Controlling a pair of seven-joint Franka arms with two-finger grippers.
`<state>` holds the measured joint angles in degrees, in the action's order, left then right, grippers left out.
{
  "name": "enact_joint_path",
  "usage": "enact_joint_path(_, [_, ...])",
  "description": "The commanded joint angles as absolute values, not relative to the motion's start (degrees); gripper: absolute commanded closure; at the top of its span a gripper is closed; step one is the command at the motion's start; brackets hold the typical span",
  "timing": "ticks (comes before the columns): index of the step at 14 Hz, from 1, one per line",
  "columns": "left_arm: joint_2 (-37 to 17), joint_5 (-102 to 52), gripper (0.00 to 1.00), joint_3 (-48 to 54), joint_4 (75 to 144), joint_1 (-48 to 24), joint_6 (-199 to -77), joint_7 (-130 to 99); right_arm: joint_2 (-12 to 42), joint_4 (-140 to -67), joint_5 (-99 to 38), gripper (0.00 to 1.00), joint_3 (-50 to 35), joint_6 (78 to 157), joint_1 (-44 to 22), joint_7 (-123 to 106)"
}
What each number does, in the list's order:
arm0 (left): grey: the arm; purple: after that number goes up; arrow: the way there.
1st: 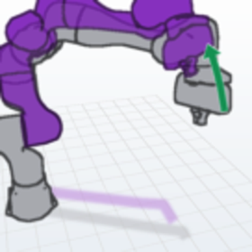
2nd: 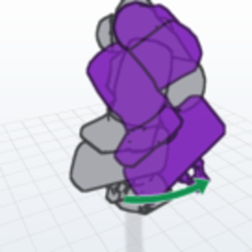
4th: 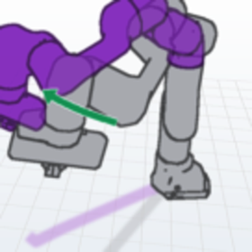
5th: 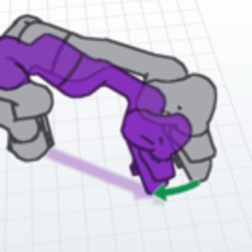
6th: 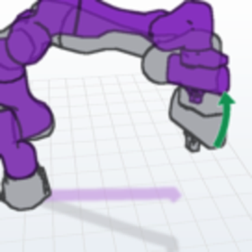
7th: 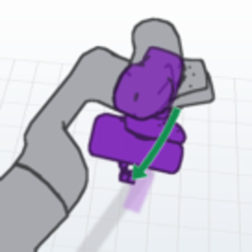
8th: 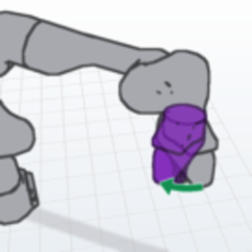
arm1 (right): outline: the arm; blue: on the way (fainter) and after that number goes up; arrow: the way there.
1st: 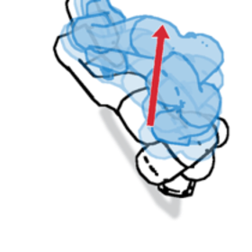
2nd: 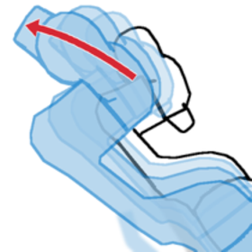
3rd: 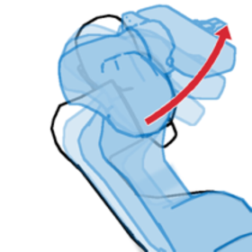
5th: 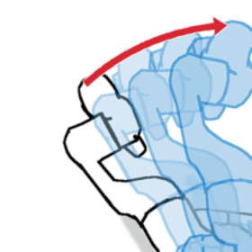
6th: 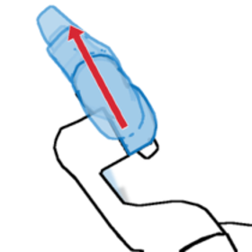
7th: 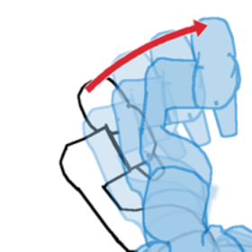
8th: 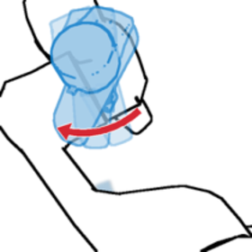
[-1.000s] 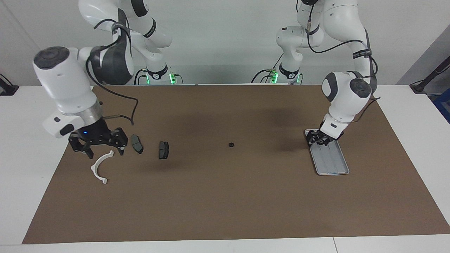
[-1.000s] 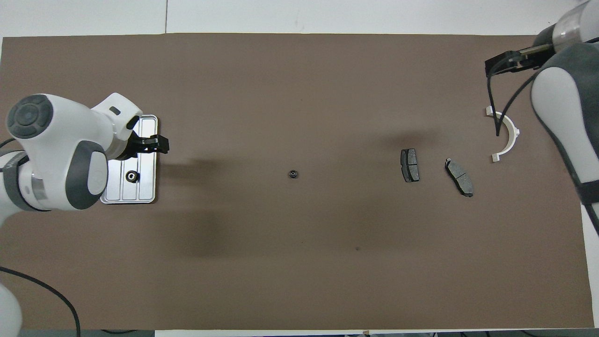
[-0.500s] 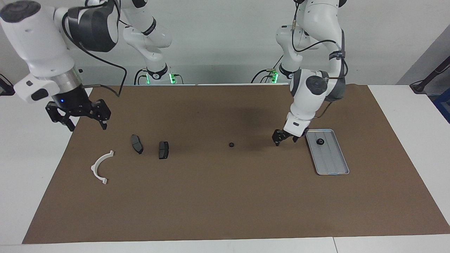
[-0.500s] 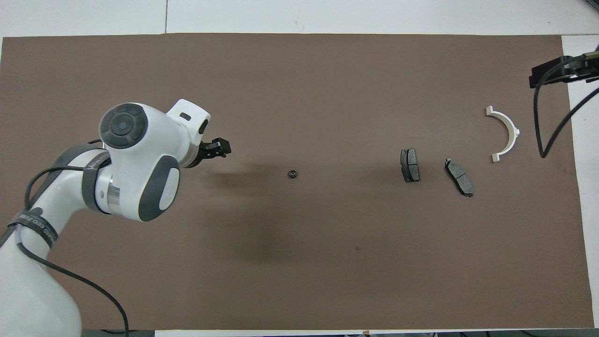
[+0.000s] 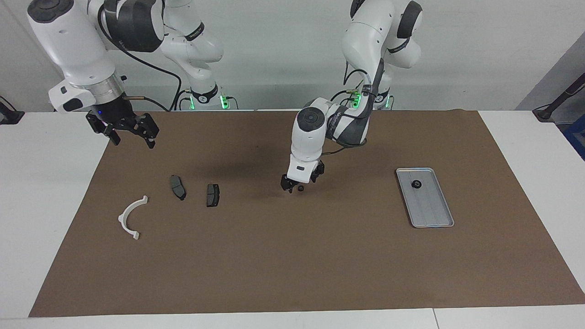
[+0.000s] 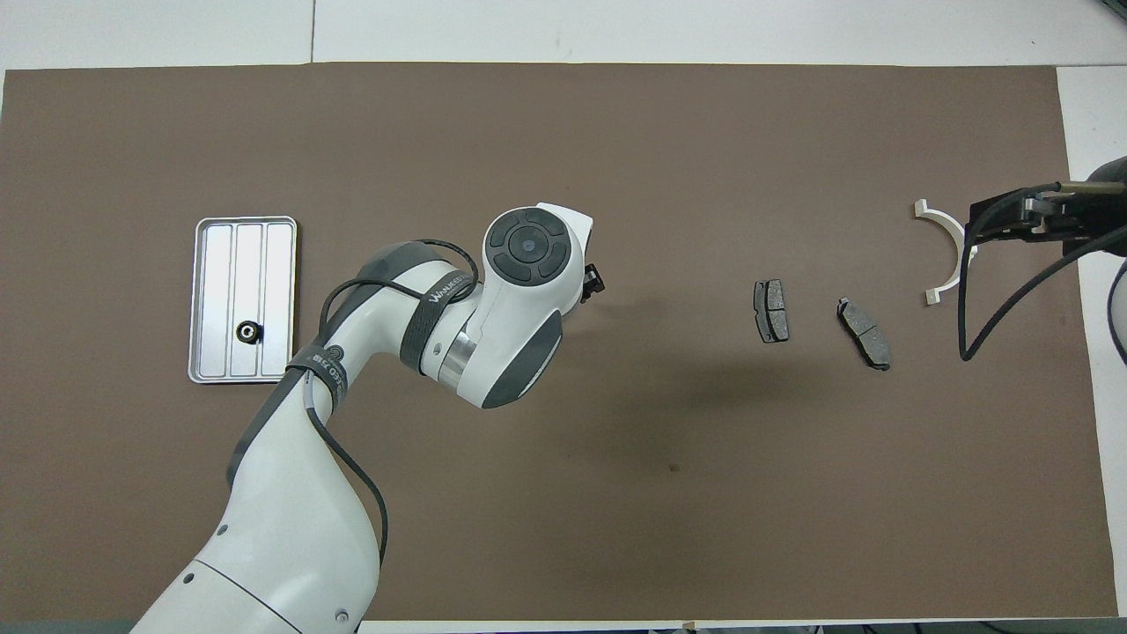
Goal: Pick bearing gear from pile to tray
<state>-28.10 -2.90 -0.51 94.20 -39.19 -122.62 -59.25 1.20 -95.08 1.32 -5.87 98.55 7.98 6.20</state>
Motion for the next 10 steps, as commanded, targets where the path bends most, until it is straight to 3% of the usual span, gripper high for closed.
enact_joint_path(1, [-28.21,-1.85,0.00,-0.97,94.66,-39.73,-123.13,-60.03,-2.02,-99.05,0.18,0.00,-6.15,100.02,8.96,4.67])
enact_joint_path(2, [-29.17,-1.93,0.07,-0.97,94.66,-40.51,-123.31,-60.46,-2.02,-99.14,0.18,0.00,-6.15,99.85,8.96,4.75])
enact_joint_path(6, [-30.41,-1.85,0.14,-0.97,95.45,-40.87,-125.68,-61.35,-2.11,-99.05,0.26,0.00,-6.07,98.53,8.96,4.83])
enact_joint_path(9, [-30.41,-1.85,0.21,-0.97,96.59,-40.78,-126.65,-61.35,-2.20,-98.61,0.44,0.00,-6.06,93.72,8.97,4.31])
enact_joint_path(10, [-30.41,-1.85,0.27,-0.97,96.59,-40.78,-126.74,-61.35,-2.55,-98.53,0.44,0.00,-6.15,91.78,8.96,4.31])
